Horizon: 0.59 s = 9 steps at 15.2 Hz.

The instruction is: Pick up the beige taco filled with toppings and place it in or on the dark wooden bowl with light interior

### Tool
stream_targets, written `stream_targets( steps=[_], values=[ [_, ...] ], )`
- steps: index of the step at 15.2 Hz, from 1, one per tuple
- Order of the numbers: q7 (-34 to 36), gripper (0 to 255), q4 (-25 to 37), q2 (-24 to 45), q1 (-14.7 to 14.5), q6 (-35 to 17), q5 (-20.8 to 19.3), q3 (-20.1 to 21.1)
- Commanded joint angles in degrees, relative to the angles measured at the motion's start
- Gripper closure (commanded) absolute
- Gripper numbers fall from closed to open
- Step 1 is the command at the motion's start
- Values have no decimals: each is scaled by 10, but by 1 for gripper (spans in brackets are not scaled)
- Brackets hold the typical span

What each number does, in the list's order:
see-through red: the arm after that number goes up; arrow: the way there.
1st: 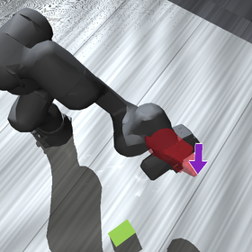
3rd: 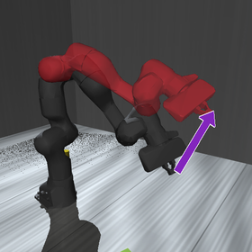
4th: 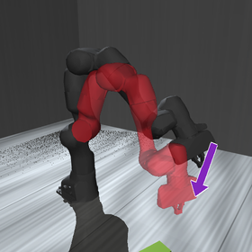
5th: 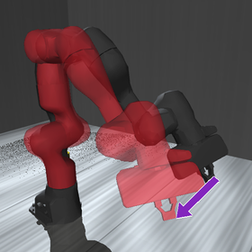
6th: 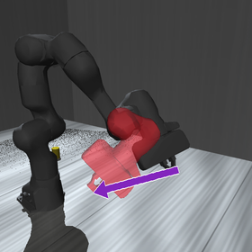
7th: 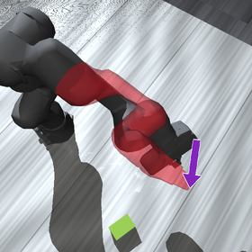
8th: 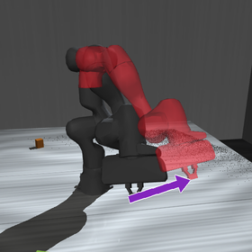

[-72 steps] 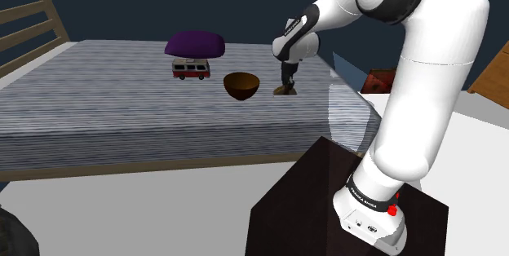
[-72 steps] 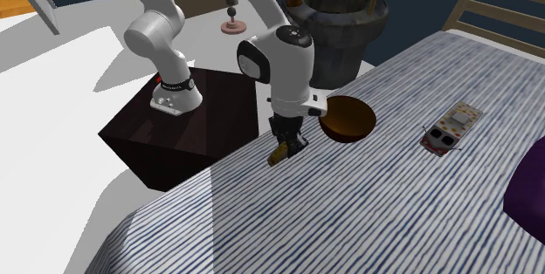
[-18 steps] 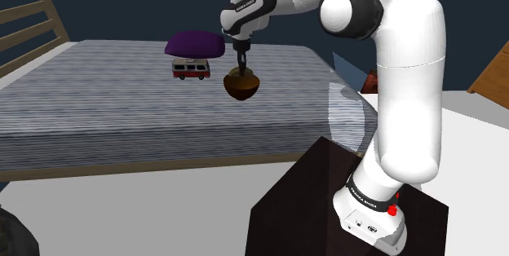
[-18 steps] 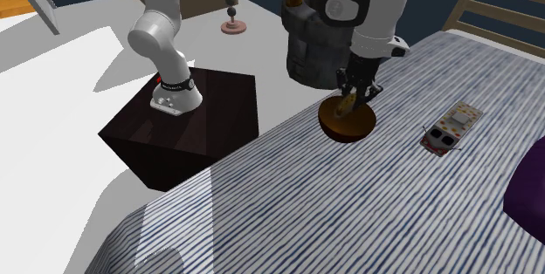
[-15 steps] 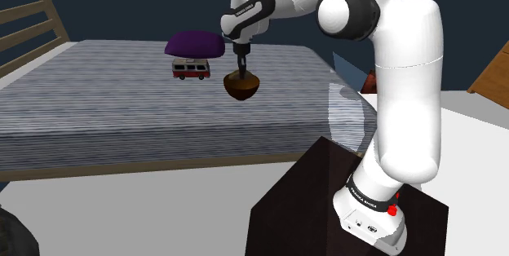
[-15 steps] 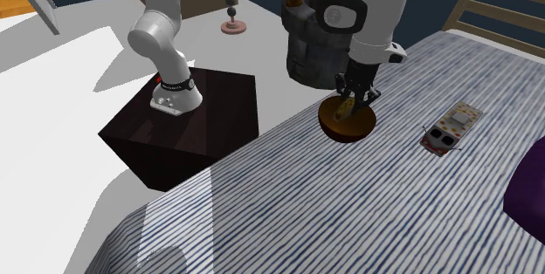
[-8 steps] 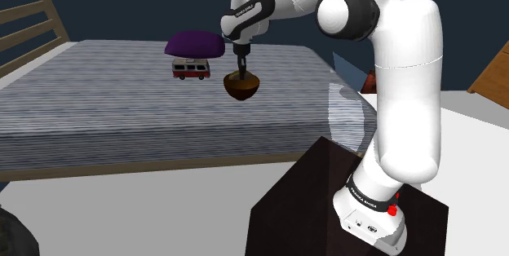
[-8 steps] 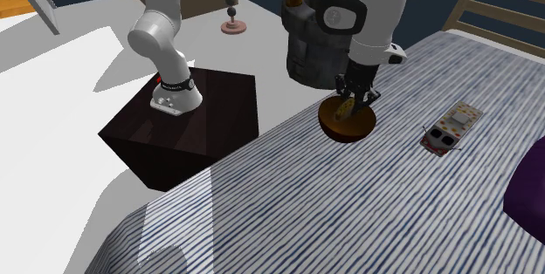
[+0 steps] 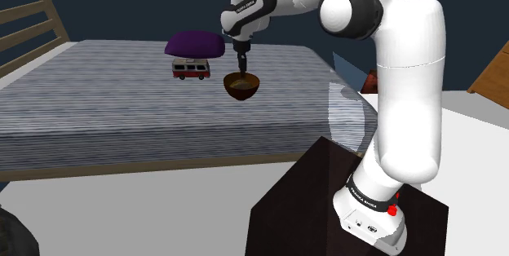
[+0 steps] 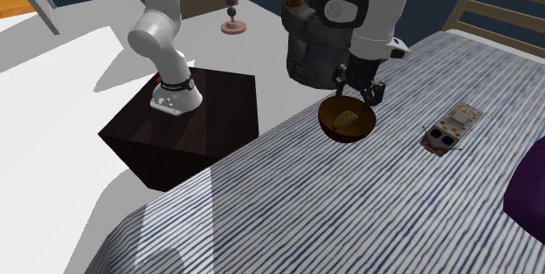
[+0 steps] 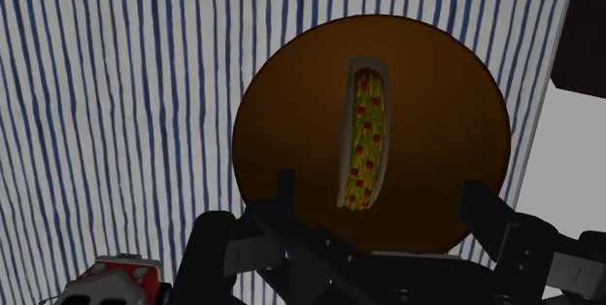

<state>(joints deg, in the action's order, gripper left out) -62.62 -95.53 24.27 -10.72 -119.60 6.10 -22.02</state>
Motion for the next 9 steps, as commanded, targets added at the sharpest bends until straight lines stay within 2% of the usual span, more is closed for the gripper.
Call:
stream_targets(
  steps=[1,2,9],
  values=[
    [4,0,20,-12,-2,32,-5,-2],
    [5,0,28,-17,-3,45,-8,-3],
    [5,0,28,-17,-3,45,-8,-3]
  ],
)
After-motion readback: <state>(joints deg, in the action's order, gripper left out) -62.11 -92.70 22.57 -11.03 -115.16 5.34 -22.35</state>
